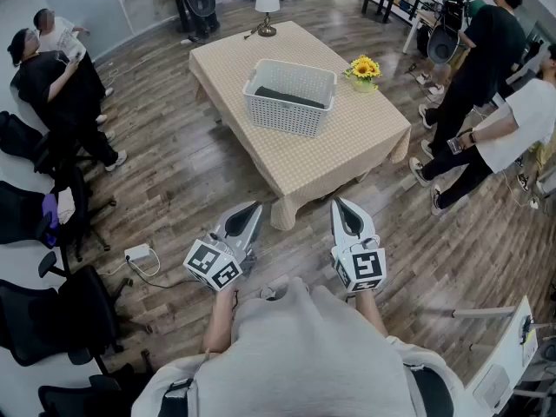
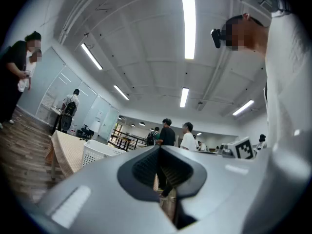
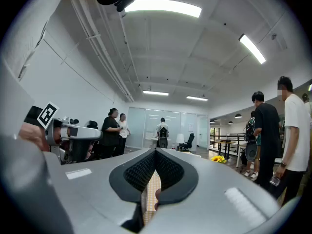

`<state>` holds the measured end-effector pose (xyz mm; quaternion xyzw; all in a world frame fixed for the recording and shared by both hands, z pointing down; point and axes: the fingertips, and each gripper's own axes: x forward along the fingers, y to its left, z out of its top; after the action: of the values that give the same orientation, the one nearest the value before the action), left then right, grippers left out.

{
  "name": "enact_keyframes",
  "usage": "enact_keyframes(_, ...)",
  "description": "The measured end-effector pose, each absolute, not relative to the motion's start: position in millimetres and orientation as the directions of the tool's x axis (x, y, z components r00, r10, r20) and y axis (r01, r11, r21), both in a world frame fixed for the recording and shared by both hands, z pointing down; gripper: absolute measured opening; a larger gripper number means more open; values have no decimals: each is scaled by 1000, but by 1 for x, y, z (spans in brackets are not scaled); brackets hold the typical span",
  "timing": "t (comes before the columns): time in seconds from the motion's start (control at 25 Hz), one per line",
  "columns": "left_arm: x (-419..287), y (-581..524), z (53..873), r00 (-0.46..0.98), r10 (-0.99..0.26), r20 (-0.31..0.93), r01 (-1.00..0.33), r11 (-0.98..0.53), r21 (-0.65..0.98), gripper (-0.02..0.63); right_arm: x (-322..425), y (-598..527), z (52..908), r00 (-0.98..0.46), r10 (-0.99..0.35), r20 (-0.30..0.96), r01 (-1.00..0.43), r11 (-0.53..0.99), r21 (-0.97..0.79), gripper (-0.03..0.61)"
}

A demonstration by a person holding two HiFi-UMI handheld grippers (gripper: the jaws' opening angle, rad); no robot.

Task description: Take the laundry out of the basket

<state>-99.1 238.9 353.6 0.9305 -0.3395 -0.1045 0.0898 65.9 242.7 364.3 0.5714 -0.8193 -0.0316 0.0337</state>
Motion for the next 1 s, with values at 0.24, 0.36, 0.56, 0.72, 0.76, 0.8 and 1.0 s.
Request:
enact_keyframes(0.24, -92, 238, 353, 748, -652, -122, -616, -751, 238, 8, 71, 240, 364, -349, -937, 25, -932, 350, 93, -3)
enact_keyframes(0.36, -90, 236, 355, 742, -661, -111, -629, -744, 226, 8, 73, 239, 365, -359, -933, 23, -928, 360, 92, -3)
enact_keyframes(0.56, -81, 234, 357, 737, -668, -103, -637, -738, 224, 8, 80, 236, 369, -371, -928, 27, -924, 372, 86, -3)
enact_keyframes(0.72, -72, 234, 355, 732, -672, -108, -642, -735, 219, 8, 86, 236, 373, -399, -916, 33, -914, 400, 70, -3)
enact_keyframes(0.76, -69, 235, 354, 730, -673, -117, -642, -735, 220, 8, 88, 236, 374, -416, -909, 32, -907, 417, 54, -2)
enact_keyframes(0.8, -66, 236, 353, 728, -674, -124, -642, -734, 221, 8, 90, 237, 374, -433, -901, 27, -900, 434, 35, -2)
enact_keyframes(1.0, -49, 239, 361, 705, -701, -106, -671, -708, 219, 8, 108, 239, 384, -467, -884, 30, -884, 468, 14, -2)
